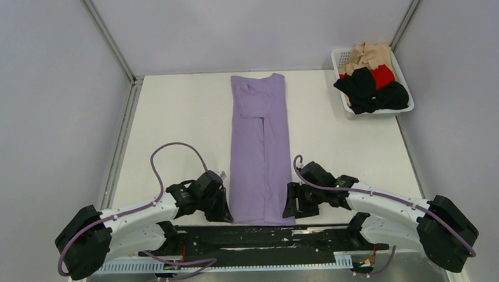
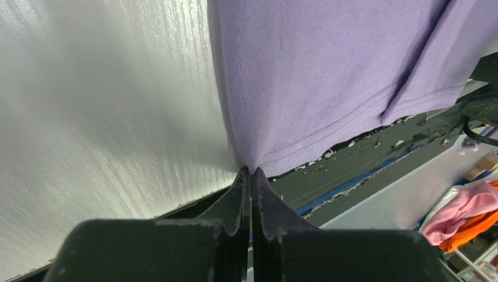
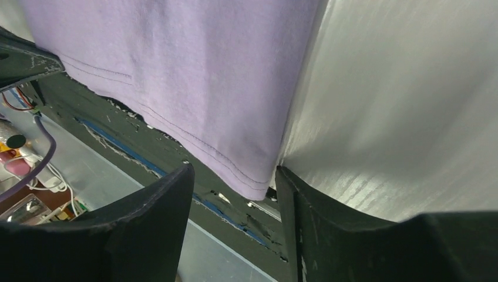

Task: Fold and stack the t-shirts
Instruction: Grab the bottom of the folded rectangular tshirt with both arms, then fold the folded rectangular tshirt in 1/3 of the way

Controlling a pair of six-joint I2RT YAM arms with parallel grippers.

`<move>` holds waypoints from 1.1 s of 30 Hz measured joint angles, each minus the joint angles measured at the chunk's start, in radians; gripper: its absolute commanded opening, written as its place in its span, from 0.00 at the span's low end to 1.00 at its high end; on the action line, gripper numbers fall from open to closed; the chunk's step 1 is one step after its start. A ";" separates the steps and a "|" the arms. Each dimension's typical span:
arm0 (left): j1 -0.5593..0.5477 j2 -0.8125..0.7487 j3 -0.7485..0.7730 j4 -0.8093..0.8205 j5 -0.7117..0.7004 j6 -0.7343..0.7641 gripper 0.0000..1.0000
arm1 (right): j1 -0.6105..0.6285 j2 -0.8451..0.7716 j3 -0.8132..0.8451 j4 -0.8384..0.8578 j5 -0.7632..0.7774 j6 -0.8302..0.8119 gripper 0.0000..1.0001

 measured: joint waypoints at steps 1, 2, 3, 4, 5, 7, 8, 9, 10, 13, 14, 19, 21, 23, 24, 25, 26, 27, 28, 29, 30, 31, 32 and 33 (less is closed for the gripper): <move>0.000 0.000 -0.003 0.000 0.000 -0.002 0.00 | 0.005 0.010 -0.002 0.001 -0.003 0.009 0.50; 0.000 0.000 -0.004 0.000 0.000 -0.003 0.00 | 0.010 0.019 -0.002 0.007 -0.003 0.016 0.44; 0.000 0.000 -0.005 0.001 0.000 -0.005 0.00 | 0.016 0.029 -0.002 0.018 -0.003 0.018 0.39; 0.000 0.000 -0.005 0.002 0.001 -0.006 0.00 | 0.022 0.040 -0.002 0.024 -0.001 0.022 0.34; 0.000 0.000 -0.005 0.004 0.001 -0.007 0.00 | 0.027 0.055 -0.002 0.036 0.000 0.027 0.30; 0.000 -0.002 -0.009 0.012 0.001 -0.008 0.00 | 0.034 0.076 -0.002 0.053 0.001 0.035 0.20; 0.000 -0.002 -0.011 0.014 0.001 -0.008 0.00 | 0.037 0.083 -0.002 0.059 0.001 0.035 0.15; 0.000 -0.004 -0.013 0.017 0.001 -0.010 0.00 | 0.039 0.087 -0.002 0.062 0.003 0.036 0.12; 0.000 -0.006 -0.014 0.018 0.001 -0.011 0.00 | 0.042 0.089 -0.003 0.063 0.005 0.036 0.09; 0.000 -0.022 -0.016 0.018 0.004 -0.015 0.00 | 0.045 0.082 -0.003 0.067 0.005 0.037 0.01; 0.000 -0.032 -0.016 0.018 0.007 -0.015 0.00 | 0.047 0.075 -0.003 0.064 0.005 0.037 0.00; 0.000 -0.111 -0.016 0.058 0.026 -0.016 0.00 | 0.048 0.022 0.004 0.055 0.018 0.035 0.00; 0.000 -0.124 -0.011 0.077 0.027 -0.013 0.00 | 0.047 0.004 0.018 0.053 0.042 0.032 0.00; 0.000 -0.114 0.010 0.082 0.019 -0.003 0.00 | 0.036 -0.007 0.033 0.058 0.059 0.029 0.00; 0.002 -0.103 0.024 0.087 0.014 0.005 0.00 | 0.028 -0.010 0.039 0.062 0.065 0.028 0.00; 0.004 -0.089 0.040 0.094 0.006 0.012 0.00 | 0.014 -0.012 0.045 0.071 0.070 0.025 0.00; 0.011 -0.071 0.059 0.105 0.002 0.023 0.00 | 0.002 -0.012 0.051 0.077 0.076 0.022 0.00; 0.021 -0.050 0.079 0.116 0.000 0.032 0.00 | -0.014 -0.012 0.059 0.085 0.080 0.018 0.00; 0.035 -0.026 0.099 0.130 -0.002 0.043 0.00 | -0.031 -0.010 0.069 0.092 0.085 0.013 0.00; 0.053 0.000 0.121 0.144 -0.003 0.054 0.00 | -0.046 -0.007 0.077 0.098 0.089 0.010 0.00; 0.072 0.026 0.144 0.155 -0.009 0.068 0.00 | -0.068 0.002 0.093 0.106 0.089 0.005 0.00; 0.092 0.055 0.173 0.161 -0.017 0.084 0.00 | -0.092 0.014 0.108 0.115 0.088 0.000 0.00; 0.105 0.073 0.193 0.163 -0.025 0.098 0.00 | -0.113 0.027 0.122 0.122 0.089 -0.004 0.00; 0.122 0.093 0.218 0.164 -0.035 0.115 0.00 | -0.137 0.042 0.137 0.127 0.090 -0.009 0.00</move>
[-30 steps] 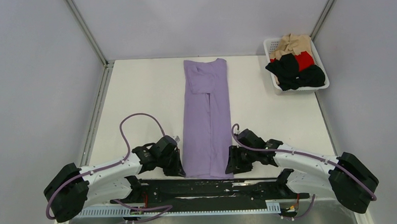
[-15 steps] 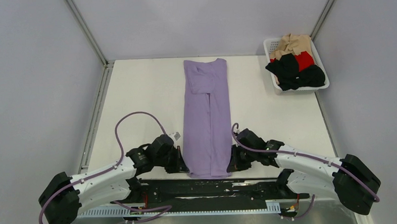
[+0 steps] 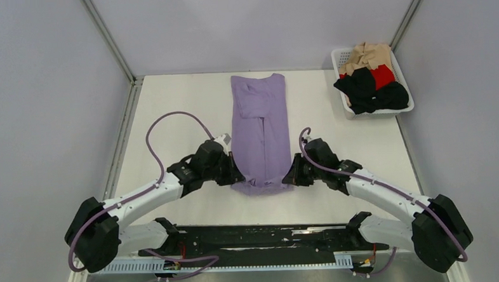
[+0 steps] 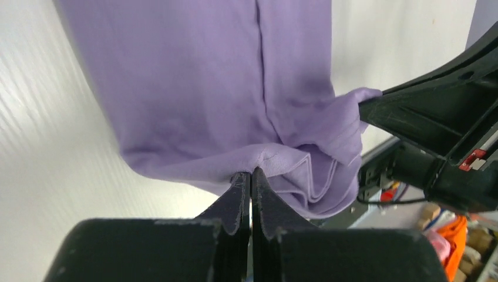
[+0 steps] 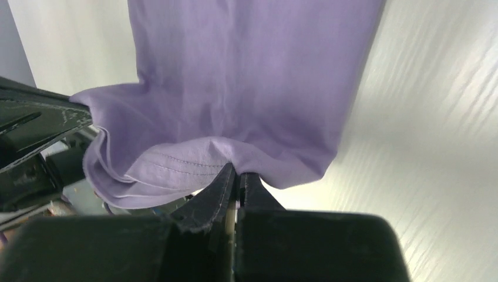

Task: Fold and stack the t-shirts
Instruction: Fold the folded rectangular tshirt in 1/3 of the way

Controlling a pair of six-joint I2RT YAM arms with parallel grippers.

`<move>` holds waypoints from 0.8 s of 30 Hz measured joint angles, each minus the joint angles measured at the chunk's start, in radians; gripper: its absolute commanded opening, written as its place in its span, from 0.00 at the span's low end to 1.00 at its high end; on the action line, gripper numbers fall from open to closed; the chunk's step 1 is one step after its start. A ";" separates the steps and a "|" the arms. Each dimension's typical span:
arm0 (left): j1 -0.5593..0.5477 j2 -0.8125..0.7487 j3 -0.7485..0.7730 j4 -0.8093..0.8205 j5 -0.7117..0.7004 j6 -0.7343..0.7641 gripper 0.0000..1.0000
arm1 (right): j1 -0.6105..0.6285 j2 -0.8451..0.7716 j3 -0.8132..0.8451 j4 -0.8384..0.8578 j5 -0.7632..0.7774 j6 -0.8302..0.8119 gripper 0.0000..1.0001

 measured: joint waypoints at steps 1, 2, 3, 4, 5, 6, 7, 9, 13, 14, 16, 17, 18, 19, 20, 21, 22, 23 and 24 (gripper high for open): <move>0.019 0.021 0.029 -0.001 -0.013 0.019 0.00 | -0.025 0.018 0.017 0.006 0.003 -0.005 0.00; 0.036 0.040 0.058 -0.001 -0.026 0.037 0.00 | -0.044 0.034 0.029 0.013 0.008 -0.010 0.00; 0.054 0.059 0.088 0.000 -0.041 0.054 0.00 | -0.065 0.050 0.043 0.020 0.011 -0.013 0.00; 0.069 0.072 0.110 0.000 -0.055 0.069 0.00 | -0.086 0.067 0.056 0.029 0.017 -0.015 0.00; 0.084 0.087 0.130 0.000 -0.068 0.079 0.00 | -0.105 0.082 0.068 0.035 0.019 -0.018 0.00; 0.102 0.104 0.154 -0.001 -0.083 0.094 0.00 | -0.122 0.098 0.082 0.038 0.019 -0.021 0.00; 0.119 0.126 0.179 0.000 -0.099 0.108 0.00 | -0.143 0.119 0.100 0.042 0.019 -0.023 0.00; 0.150 0.172 0.225 0.001 -0.121 0.137 0.00 | -0.182 0.164 0.137 0.051 0.019 -0.032 0.00; 0.195 0.275 0.318 0.001 -0.162 0.180 0.00 | -0.241 0.274 0.232 0.063 0.020 -0.058 0.00; 0.204 0.301 0.339 0.001 -0.173 0.190 0.00 | -0.250 0.299 0.255 0.067 0.020 -0.064 0.00; 0.224 0.353 0.375 0.010 -0.189 0.208 0.00 | -0.273 0.354 0.307 0.076 0.019 -0.079 0.00; 0.232 0.374 0.390 0.012 -0.195 0.216 0.00 | -0.281 0.377 0.329 0.078 0.020 -0.085 0.00; 0.243 0.394 0.405 0.015 -0.199 0.224 0.00 | -0.289 0.402 0.355 0.080 0.020 -0.091 0.00; 0.252 0.415 0.422 0.017 -0.201 0.231 0.00 | -0.298 0.429 0.382 0.083 0.024 -0.098 0.01; 0.263 0.436 0.438 0.020 -0.201 0.237 0.00 | -0.306 0.451 0.404 0.086 0.025 -0.103 0.01; 0.274 0.458 0.455 0.024 -0.201 0.245 0.00 | -0.314 0.472 0.424 0.088 0.027 -0.109 0.01; 0.286 0.483 0.477 0.026 -0.200 0.251 0.00 | -0.322 0.496 0.447 0.087 0.026 -0.116 0.01; 0.298 0.507 0.499 0.028 -0.197 0.255 0.00 | -0.330 0.524 0.473 0.089 0.026 -0.124 0.01; 0.309 0.530 0.520 0.029 -0.191 0.259 0.00 | -0.337 0.546 0.492 0.093 0.024 -0.129 0.01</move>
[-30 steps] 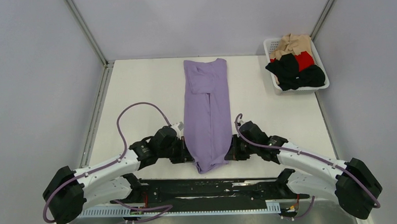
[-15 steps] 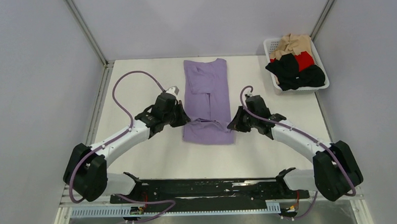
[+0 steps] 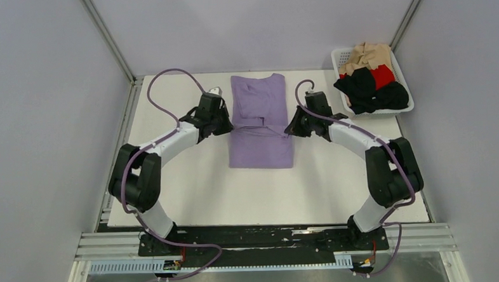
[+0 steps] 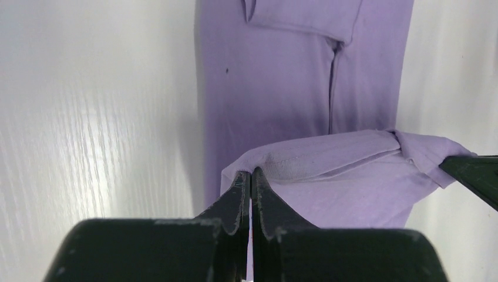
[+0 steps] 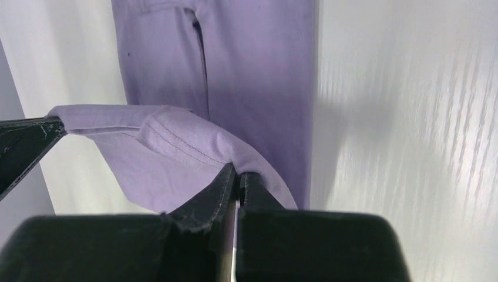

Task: Fold and stack the t-shirts
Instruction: Fold the folded rectangular tshirt in 1/3 of the way, then grab one side of the 2/3 rectangular tshirt with both arms

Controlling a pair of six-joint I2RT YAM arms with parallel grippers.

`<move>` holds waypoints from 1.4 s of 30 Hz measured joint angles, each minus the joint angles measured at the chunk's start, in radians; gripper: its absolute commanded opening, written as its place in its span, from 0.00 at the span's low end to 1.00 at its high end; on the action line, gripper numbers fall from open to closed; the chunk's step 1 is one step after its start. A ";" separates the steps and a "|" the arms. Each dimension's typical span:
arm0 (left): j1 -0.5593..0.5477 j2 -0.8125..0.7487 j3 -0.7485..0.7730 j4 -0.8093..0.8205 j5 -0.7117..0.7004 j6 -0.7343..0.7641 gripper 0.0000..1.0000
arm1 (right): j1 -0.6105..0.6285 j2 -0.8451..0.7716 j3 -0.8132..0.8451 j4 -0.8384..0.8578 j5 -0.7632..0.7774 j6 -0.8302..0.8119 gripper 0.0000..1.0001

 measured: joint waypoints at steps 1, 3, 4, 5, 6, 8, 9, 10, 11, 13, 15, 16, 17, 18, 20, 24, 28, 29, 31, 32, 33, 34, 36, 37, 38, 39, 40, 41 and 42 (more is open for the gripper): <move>0.014 0.028 0.027 0.001 0.008 0.006 0.00 | -0.006 0.021 0.018 0.002 -0.002 -0.006 0.02; 0.034 0.072 0.064 0.009 0.026 0.014 0.00 | -0.019 0.071 0.062 0.005 -0.012 -0.018 0.04; 0.045 0.098 0.085 0.009 0.039 0.018 0.00 | -0.023 0.095 0.080 0.010 -0.016 -0.022 0.05; 0.056 0.128 0.108 0.008 0.053 0.022 0.00 | -0.029 0.122 0.101 0.012 -0.021 -0.025 0.07; 0.062 0.150 0.125 0.008 0.061 0.026 0.00 | -0.034 0.143 0.117 0.014 -0.024 -0.029 0.10; 0.073 0.203 0.163 0.004 0.078 0.034 0.07 | -0.042 0.181 0.142 0.017 -0.031 -0.033 0.14; 0.077 0.228 0.178 0.002 0.085 0.037 0.19 | -0.046 0.197 0.152 0.018 -0.034 -0.035 0.15; 0.080 0.247 0.190 -0.001 0.091 0.039 0.35 | -0.050 0.214 0.165 0.017 -0.035 -0.039 0.17; 0.083 0.265 0.200 -0.003 0.096 0.044 0.46 | -0.056 0.237 0.183 0.017 -0.036 -0.040 0.20; 0.090 0.301 0.232 -0.013 0.102 0.045 0.76 | -0.069 0.274 0.219 0.016 -0.040 -0.043 0.36; 0.101 0.327 0.269 -0.019 0.104 0.051 0.97 | -0.083 0.308 0.263 0.017 -0.052 -0.047 0.51; 0.108 0.337 0.294 -0.023 0.103 0.048 0.99 | -0.093 0.325 0.292 0.018 -0.063 -0.048 0.58; 0.117 0.341 0.316 -0.024 0.106 0.050 0.99 | -0.103 0.335 0.315 0.021 -0.072 -0.048 0.64; 0.126 0.341 0.340 -0.027 0.105 0.050 1.00 | -0.112 0.338 0.332 0.025 -0.081 -0.046 0.69; 0.143 0.338 0.386 -0.030 0.106 0.049 1.00 | -0.123 0.332 0.346 0.037 -0.089 -0.045 0.78; 0.161 0.258 0.396 -0.032 0.105 0.053 1.00 | -0.137 0.259 0.294 0.061 -0.095 -0.048 1.00; 0.166 0.076 0.244 -0.015 0.137 0.047 1.00 | -0.109 0.111 0.127 0.077 -0.092 -0.066 1.00; 0.165 0.029 0.190 -0.005 0.149 0.041 1.00 | -0.091 0.070 0.080 0.078 -0.085 -0.069 1.00; 0.159 -0.070 0.058 0.006 0.171 0.026 1.00 | -0.050 -0.014 -0.020 0.079 -0.074 -0.069 1.00; 0.153 -0.107 -0.005 0.008 0.180 0.016 1.00 | -0.030 -0.056 -0.071 0.077 -0.072 -0.068 1.00; 0.145 -0.137 -0.073 0.010 0.185 0.006 1.00 | -0.012 -0.092 -0.117 0.076 -0.076 -0.065 0.99; 0.133 -0.156 -0.134 0.007 0.190 -0.005 1.00 | -0.002 -0.119 -0.154 0.076 -0.079 -0.062 0.97; 0.098 -0.164 -0.224 0.003 0.198 -0.018 0.96 | 0.006 -0.160 -0.227 0.077 -0.091 -0.053 0.90; 0.082 -0.163 -0.251 -0.002 0.200 -0.023 0.93 | 0.007 -0.166 -0.251 0.077 -0.096 -0.049 0.85; 0.061 -0.160 -0.282 -0.014 0.201 -0.031 0.91 | 0.008 -0.166 -0.274 0.075 -0.101 -0.044 0.81; 0.046 -0.157 -0.299 -0.018 0.202 -0.037 0.85 | 0.011 -0.161 -0.289 0.071 -0.106 -0.038 0.77; 0.033 -0.151 -0.307 -0.019 0.204 -0.042 0.81 | 0.013 -0.154 -0.295 0.066 -0.108 -0.036 0.72; 0.019 -0.142 -0.311 -0.018 0.206 -0.048 0.75 | 0.015 -0.146 -0.295 0.061 -0.110 -0.032 0.67; 0.009 -0.127 -0.311 -0.009 0.209 -0.054 0.72 | 0.019 -0.137 -0.295 0.066 -0.109 -0.030 0.62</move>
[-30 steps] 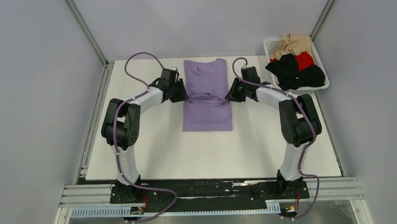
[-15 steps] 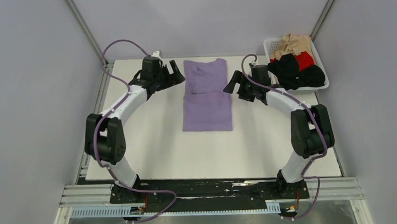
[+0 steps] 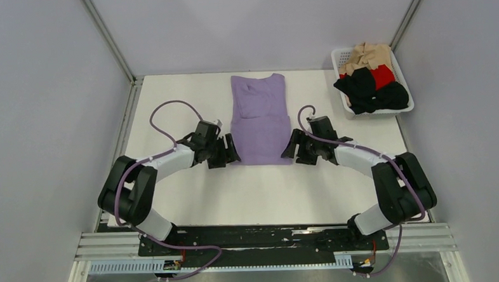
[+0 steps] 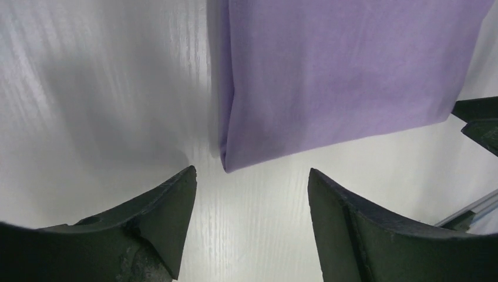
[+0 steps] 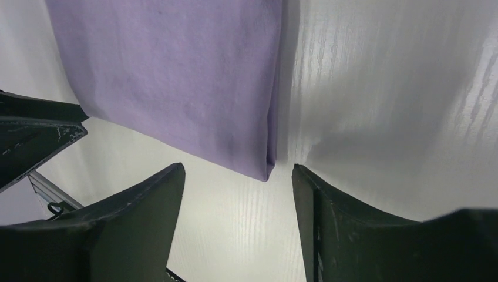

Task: Fold and stack the t-shirts
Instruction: Grab one side of the 2/3 rectangular tshirt with both arms

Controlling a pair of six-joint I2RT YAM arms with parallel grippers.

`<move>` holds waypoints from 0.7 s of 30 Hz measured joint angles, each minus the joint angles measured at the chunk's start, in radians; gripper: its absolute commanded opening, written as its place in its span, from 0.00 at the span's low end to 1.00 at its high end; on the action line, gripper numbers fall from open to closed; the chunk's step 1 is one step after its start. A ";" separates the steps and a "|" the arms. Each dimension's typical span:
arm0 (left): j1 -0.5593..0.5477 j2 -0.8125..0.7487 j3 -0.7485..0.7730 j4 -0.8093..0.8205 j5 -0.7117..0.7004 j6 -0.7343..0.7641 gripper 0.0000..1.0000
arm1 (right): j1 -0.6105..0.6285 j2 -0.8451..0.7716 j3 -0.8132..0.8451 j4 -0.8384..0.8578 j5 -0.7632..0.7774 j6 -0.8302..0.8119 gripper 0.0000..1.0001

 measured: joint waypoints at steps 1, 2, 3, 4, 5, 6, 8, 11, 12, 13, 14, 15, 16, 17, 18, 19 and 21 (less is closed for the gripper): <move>-0.008 0.020 0.001 0.015 0.002 -0.006 0.66 | 0.004 0.010 0.000 0.005 0.002 0.003 0.59; -0.011 0.038 0.002 0.025 0.004 -0.011 0.64 | 0.009 0.023 0.000 0.008 0.005 0.007 0.56; -0.013 0.059 0.007 0.035 0.013 -0.015 0.59 | 0.011 0.032 0.000 0.010 0.006 0.009 0.51; -0.013 0.069 0.014 0.041 0.018 -0.020 0.57 | 0.017 0.048 0.000 0.012 0.008 0.012 0.48; -0.014 0.079 0.019 0.048 0.017 -0.024 0.55 | 0.021 0.061 0.000 0.013 0.010 0.014 0.46; -0.014 0.089 0.023 0.056 0.017 -0.025 0.53 | 0.025 0.075 0.000 0.013 0.013 0.018 0.45; -0.016 0.102 0.028 0.066 0.022 -0.029 0.46 | 0.031 0.090 0.008 0.020 0.009 0.023 0.40; -0.021 0.116 0.030 0.080 0.018 -0.034 0.31 | 0.039 0.115 0.021 0.036 0.015 0.026 0.29; -0.021 0.123 0.031 0.084 0.018 -0.034 0.28 | 0.040 0.124 0.024 0.040 0.018 0.029 0.23; -0.021 0.128 0.032 0.085 0.018 -0.034 0.20 | 0.041 0.129 0.027 0.042 0.018 0.030 0.17; -0.021 0.134 0.033 0.089 0.021 -0.037 0.16 | 0.042 0.134 0.029 0.045 0.020 0.031 0.09; -0.021 0.137 0.034 0.089 0.021 -0.037 0.05 | 0.044 0.137 0.029 0.046 0.023 0.034 0.02; -0.022 0.140 0.034 0.092 0.024 -0.042 0.00 | 0.045 0.138 0.029 0.046 0.024 0.033 0.00; -0.023 0.141 0.034 0.093 0.027 -0.040 0.00 | 0.047 0.138 0.029 0.050 0.021 0.037 0.00; -0.025 0.141 0.034 0.094 0.029 -0.041 0.00 | 0.051 0.137 0.030 0.051 0.022 0.038 0.00; -0.027 0.140 0.034 0.095 0.028 -0.041 0.00 | 0.056 0.137 0.030 0.051 0.024 0.037 0.00; -0.031 0.132 0.026 0.098 0.028 -0.041 0.00 | 0.064 0.129 0.026 0.048 0.027 0.036 0.00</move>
